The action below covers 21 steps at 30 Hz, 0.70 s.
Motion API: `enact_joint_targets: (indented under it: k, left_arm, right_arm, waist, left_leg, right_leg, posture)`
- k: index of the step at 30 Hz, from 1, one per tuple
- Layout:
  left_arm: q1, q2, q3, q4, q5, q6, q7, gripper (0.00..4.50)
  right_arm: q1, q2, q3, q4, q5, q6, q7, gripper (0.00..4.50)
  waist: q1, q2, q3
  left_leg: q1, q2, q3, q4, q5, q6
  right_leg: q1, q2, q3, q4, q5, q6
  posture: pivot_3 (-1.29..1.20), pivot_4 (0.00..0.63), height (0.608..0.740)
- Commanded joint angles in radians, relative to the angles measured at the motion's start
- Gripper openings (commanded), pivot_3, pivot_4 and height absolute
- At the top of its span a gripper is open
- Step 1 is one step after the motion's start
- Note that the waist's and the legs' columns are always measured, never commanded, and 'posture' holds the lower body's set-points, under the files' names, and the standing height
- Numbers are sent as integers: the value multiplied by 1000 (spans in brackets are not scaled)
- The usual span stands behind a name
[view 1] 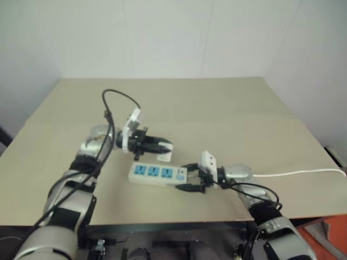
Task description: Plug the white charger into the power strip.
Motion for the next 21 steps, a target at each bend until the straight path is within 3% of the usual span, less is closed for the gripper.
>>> enact_joint_targets:
  k: [1,21]
  left_arm:
    - [5,23,-8,-60,-57,-3,-4,1013]
    - [74,-26,-23,8,-49,-67,-4,1013]
  right_arm:
    - [-10,3,13,36,-16,-12,20,3437]
    - [-18,15,11,83,-51,-37,-9,3437]
  waist:
    - [1,0,0]
    - [0,0,0]
  left_leg:
    - [0,0,0,0,0,0]
    - [4,0,0,0,0,0]
  right_leg:
    - [0,0,0,0,0,0]
    - [2,0,1,1,0,0]
  posture:
    - [0,150,740]
    - [0,150,740]
